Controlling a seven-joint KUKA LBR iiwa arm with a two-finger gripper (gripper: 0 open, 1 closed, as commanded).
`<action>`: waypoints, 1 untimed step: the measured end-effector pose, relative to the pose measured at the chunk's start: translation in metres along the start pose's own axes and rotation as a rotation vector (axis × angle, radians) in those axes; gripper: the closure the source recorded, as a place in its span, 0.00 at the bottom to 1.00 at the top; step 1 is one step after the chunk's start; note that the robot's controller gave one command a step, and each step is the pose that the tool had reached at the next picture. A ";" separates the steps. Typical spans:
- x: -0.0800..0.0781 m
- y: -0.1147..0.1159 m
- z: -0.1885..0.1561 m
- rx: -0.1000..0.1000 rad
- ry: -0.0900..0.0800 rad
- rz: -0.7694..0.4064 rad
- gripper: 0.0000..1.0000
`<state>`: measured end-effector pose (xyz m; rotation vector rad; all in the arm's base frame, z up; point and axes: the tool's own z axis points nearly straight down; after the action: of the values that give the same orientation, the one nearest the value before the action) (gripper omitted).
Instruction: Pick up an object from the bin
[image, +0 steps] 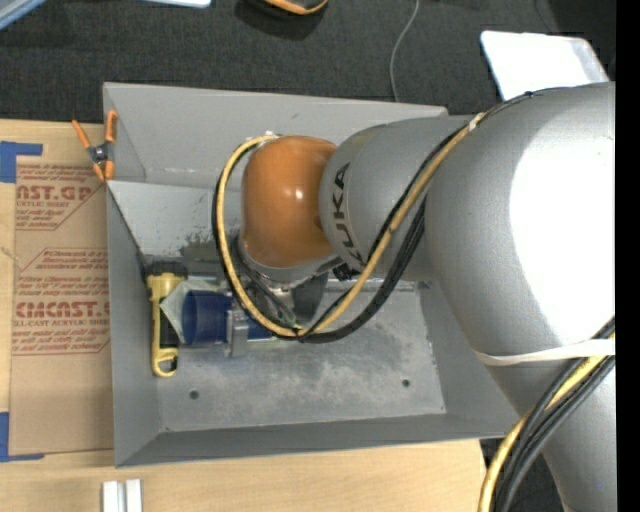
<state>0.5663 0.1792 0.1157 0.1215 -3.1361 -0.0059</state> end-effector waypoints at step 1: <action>0.001 0.000 -0.008 0.000 0.002 0.000 1.00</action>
Offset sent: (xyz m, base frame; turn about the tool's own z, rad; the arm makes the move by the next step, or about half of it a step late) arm -0.0001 0.0002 0.0727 -0.0002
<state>0.5653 0.1791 0.1241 0.1220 -3.1341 -0.0056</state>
